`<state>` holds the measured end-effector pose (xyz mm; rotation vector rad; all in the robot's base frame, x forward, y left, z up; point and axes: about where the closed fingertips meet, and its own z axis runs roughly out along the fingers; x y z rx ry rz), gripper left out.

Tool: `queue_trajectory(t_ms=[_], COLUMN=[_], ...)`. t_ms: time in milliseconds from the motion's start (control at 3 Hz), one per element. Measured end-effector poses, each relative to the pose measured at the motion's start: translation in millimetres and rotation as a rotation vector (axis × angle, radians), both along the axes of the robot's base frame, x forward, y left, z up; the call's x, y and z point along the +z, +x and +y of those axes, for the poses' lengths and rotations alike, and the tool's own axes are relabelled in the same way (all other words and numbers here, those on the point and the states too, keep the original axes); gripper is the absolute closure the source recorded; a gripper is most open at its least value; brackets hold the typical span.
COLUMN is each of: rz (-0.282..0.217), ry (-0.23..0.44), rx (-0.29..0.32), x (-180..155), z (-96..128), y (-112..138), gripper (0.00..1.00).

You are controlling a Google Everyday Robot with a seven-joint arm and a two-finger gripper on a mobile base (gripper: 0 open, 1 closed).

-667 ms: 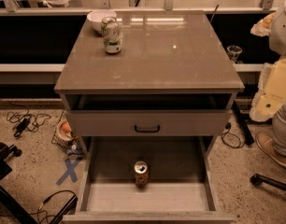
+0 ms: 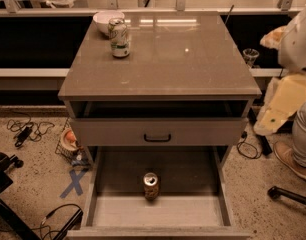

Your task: Pick orange can from middle drawer and place on counter

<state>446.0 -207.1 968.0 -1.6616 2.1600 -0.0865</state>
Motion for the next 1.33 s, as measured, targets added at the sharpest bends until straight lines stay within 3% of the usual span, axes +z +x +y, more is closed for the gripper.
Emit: queue_trajectory(t_ms=[667, 1000, 1333], rz=[-0.021, -0.128, -0.238], ry=[0.314, 0.580, 0.703], rx=[0.023, -0.018, -0.011], x=[-121.7, -190.8, -217.9], z=[8.9, 20.6, 24.9], y=[-4.6, 3.2, 21.2], gripper=[0.00, 0.00, 0.00])
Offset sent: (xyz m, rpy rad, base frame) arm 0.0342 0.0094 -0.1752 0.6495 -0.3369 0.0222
